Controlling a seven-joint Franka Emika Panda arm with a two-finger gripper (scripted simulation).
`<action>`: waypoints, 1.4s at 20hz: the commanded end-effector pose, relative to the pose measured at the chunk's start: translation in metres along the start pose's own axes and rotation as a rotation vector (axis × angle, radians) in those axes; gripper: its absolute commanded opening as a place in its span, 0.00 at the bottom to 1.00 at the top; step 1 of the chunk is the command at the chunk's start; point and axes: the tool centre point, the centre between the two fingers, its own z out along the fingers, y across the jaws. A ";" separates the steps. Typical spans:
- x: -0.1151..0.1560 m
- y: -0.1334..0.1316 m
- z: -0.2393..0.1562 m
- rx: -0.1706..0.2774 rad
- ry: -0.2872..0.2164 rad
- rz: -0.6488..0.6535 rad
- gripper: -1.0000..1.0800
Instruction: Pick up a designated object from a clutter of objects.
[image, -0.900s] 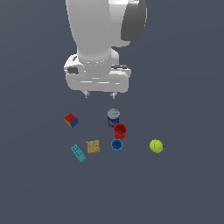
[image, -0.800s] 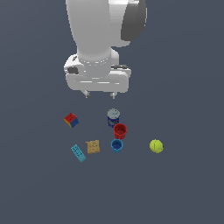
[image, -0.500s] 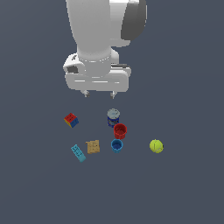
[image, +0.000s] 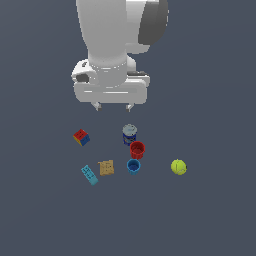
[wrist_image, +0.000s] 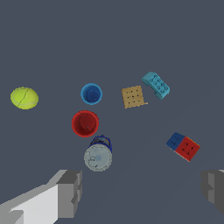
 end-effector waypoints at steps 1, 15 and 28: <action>0.003 -0.001 0.004 0.000 0.000 0.003 0.96; 0.055 -0.031 0.086 0.000 0.017 0.067 0.96; 0.091 -0.069 0.195 0.010 0.035 0.144 0.96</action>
